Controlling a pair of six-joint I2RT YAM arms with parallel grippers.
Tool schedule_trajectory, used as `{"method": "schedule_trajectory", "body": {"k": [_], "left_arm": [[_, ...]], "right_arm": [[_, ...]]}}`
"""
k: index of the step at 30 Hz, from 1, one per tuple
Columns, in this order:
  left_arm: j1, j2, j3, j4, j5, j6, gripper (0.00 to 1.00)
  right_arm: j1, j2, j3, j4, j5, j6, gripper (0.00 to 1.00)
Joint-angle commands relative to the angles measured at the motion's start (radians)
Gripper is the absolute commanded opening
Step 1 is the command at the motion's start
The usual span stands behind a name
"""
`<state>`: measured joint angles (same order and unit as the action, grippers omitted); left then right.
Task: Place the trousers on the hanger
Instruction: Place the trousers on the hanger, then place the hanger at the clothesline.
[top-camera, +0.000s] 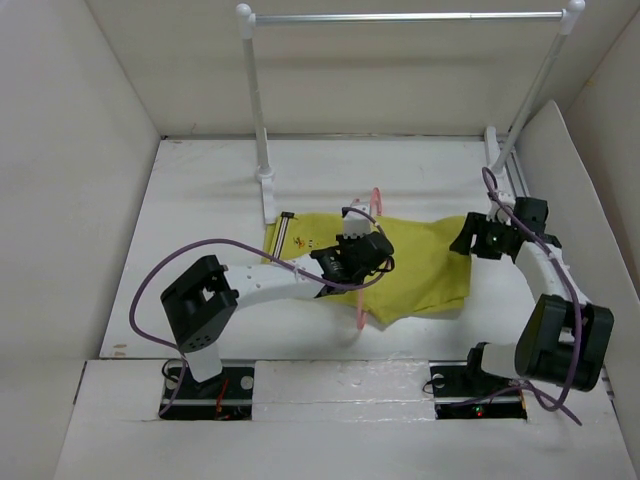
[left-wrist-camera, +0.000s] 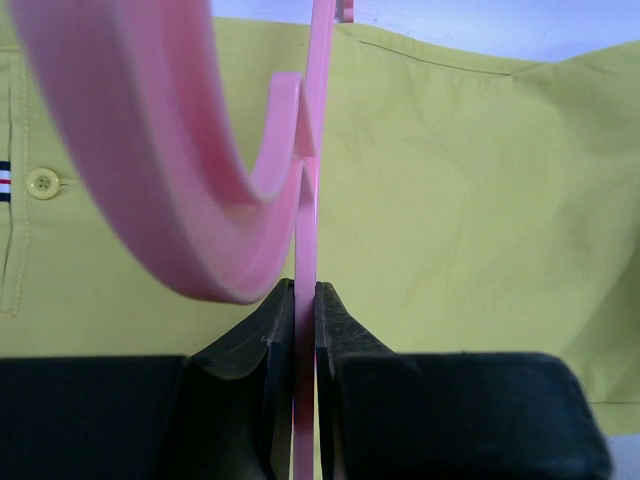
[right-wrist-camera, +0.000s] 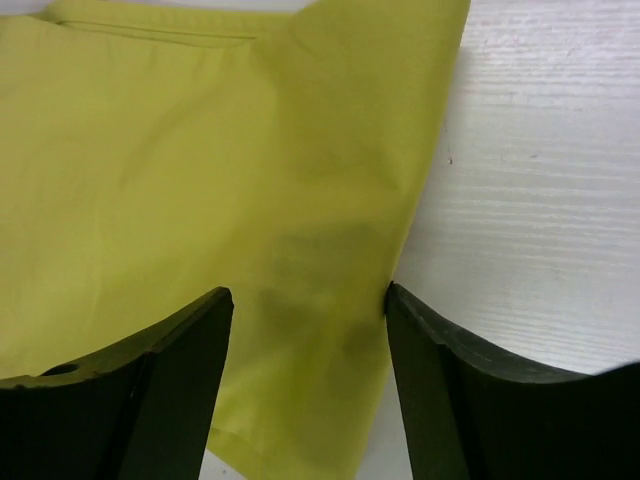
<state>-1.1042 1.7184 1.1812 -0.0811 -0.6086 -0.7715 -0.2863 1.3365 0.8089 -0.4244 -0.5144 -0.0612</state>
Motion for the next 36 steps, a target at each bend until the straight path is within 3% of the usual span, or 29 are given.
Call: {"method": "schedule_trajectory", "body": {"k": [1,5,9,12,16,21,24,30,34,36], "left_arm": [[0.004,-0.036,0.054,-0.026,-0.106,-0.017,0.00],[-0.005,-0.074,0.018,0.027,-0.071,0.008,0.00],[-0.014,-0.120,0.089,0.018,-0.082,0.050,0.00],[-0.014,-0.147,0.191,-0.037,-0.097,0.087,0.00],[-0.014,-0.174,0.317,-0.071,-0.099,0.136,0.00],[-0.014,-0.167,0.481,-0.135,-0.089,0.167,0.00],[-0.014,-0.183,0.488,-0.111,-0.088,0.176,0.00],[-0.014,-0.186,0.488,-0.112,-0.062,0.167,0.00],[-0.014,-0.186,0.500,-0.111,-0.063,0.173,0.00],[-0.014,-0.184,0.502,-0.102,-0.085,0.189,0.00]], "right_arm": [[0.035,-0.124,0.064,-0.035,0.062,-0.006,0.69],[0.183,-0.262,0.124,-0.076,0.094,-0.003,0.70],[0.373,-0.406,0.112,-0.054,0.015,0.049,0.70],[0.525,-0.558,0.064,0.004,0.013,0.207,0.71],[0.640,-0.674,0.001,0.148,0.033,0.429,0.78],[0.766,-0.619,0.091,0.201,0.060,0.498,0.81],[0.814,-0.565,0.127,0.182,0.132,0.495,0.83],[0.834,-0.485,0.101,0.392,0.105,0.552,0.83],[0.848,-0.433,0.096,0.514,0.004,0.589,0.81],[0.874,-0.439,0.093,0.504,0.028,0.594,0.81]]}}
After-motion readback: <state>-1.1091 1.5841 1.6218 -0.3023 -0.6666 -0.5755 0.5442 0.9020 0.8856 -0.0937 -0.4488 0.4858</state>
